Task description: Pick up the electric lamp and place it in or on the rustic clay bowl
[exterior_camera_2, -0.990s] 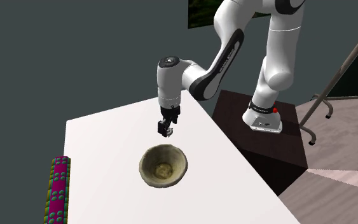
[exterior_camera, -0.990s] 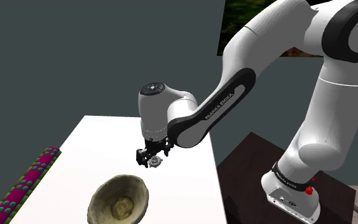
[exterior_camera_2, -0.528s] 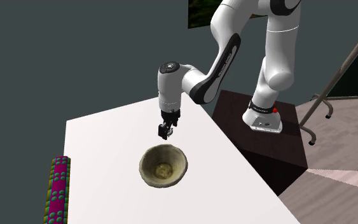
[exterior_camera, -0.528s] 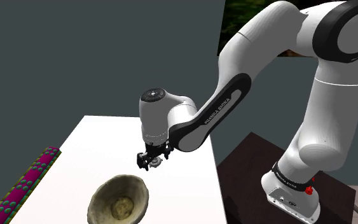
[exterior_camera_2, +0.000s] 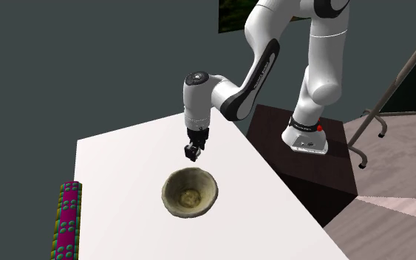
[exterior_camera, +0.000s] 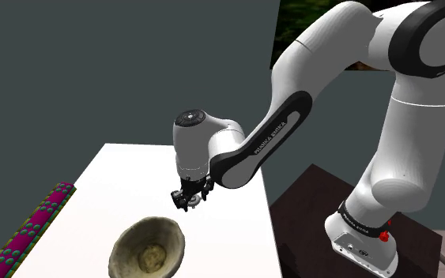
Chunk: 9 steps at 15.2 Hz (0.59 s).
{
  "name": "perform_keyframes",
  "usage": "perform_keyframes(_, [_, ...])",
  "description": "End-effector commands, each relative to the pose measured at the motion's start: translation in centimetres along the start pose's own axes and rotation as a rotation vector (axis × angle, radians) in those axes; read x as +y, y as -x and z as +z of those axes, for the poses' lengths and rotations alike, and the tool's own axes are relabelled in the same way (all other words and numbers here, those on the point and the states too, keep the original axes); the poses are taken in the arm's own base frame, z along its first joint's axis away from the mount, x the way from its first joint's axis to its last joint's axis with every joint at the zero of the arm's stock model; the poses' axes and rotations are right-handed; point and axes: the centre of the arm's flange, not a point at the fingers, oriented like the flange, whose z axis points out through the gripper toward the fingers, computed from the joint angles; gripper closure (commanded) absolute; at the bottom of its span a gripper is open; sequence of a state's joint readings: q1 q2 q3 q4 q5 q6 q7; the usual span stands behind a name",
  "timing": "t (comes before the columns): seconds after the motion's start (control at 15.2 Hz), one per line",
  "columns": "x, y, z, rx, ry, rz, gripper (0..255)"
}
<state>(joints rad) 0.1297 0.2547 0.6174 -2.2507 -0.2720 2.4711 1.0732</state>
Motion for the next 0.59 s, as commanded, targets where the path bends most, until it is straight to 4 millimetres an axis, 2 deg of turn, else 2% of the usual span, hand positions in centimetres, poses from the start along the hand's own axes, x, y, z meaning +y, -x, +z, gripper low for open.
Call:
perform_keyframes(0.0, [0.0,0.0,0.0,0.0,0.0,0.0,255])
perform_keyframes(0.26, [0.0,0.0,0.0,0.0,0.0,0.0,255])
perform_keyframes(0.53, [0.0,-0.1,-2.1,0.0,0.0,0.0,255])
